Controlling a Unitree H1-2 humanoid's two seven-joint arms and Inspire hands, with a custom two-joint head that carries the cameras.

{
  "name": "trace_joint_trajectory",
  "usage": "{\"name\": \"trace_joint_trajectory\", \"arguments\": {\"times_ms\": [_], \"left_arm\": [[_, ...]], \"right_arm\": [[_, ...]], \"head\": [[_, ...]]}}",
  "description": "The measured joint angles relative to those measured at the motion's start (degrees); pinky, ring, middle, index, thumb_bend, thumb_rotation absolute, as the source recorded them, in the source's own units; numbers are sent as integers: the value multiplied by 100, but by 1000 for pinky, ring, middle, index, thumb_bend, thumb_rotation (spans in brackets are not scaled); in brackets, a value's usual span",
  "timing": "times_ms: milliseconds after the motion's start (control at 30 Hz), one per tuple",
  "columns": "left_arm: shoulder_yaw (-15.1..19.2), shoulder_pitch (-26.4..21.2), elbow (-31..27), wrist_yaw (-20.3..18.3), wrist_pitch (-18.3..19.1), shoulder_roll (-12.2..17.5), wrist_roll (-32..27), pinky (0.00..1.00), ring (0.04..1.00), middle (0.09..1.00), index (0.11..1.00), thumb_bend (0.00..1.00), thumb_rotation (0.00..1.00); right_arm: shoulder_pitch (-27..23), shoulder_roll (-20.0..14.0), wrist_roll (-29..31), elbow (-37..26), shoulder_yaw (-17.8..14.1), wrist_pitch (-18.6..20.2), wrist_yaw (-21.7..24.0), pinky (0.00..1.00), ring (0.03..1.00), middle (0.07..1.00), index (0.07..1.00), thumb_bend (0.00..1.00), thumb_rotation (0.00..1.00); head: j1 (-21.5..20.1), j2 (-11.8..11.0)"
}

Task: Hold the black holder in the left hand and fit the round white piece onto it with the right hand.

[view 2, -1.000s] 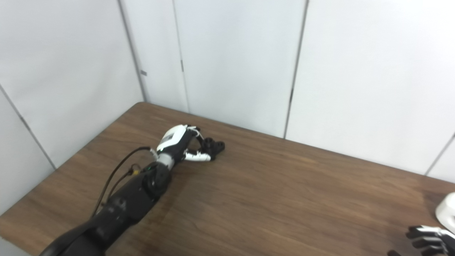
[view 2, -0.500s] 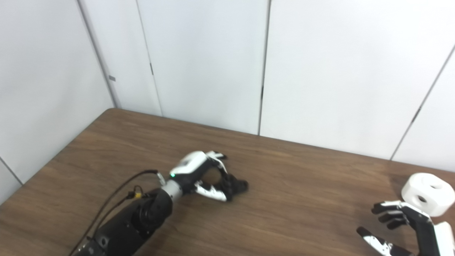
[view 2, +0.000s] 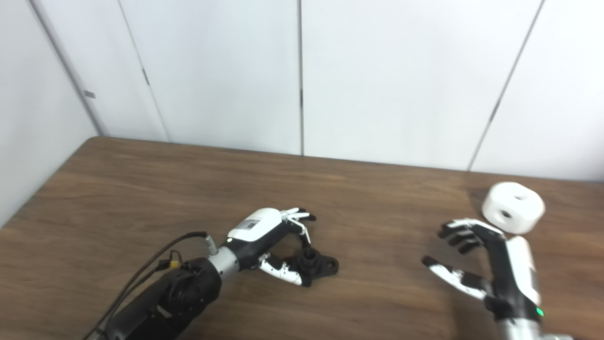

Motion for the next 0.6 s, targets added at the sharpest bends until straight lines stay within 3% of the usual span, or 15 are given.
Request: {"name": "trace_joint_trajectory", "arguments": {"times_ms": [233,500,533,600], "left_arm": [[-117,-88,376,251,-518,-61,232,905,940,897,484,524,62],[-251,-197,592,456,-770,-50,479,878,933,895,484,524,63],[-270,-222,633,499,-811,-46,529,873,931,892,484,524,63],[-301,-265,733,588,-941,-19,587,871,927,888,484,524,63]], "right_arm": [[-12,116,-172,-145,42,78,-21,436,543,630,497,501,143],[-44,46,-332,-300,50,365,90,463,572,655,497,503,149],[-63,-15,-416,-401,68,509,201,483,591,670,637,578,201],[-173,-229,-699,-619,128,820,486,497,613,692,719,658,232]], "head": [[-309,53],[-827,18],[-993,-17],[-1179,-61]]}}
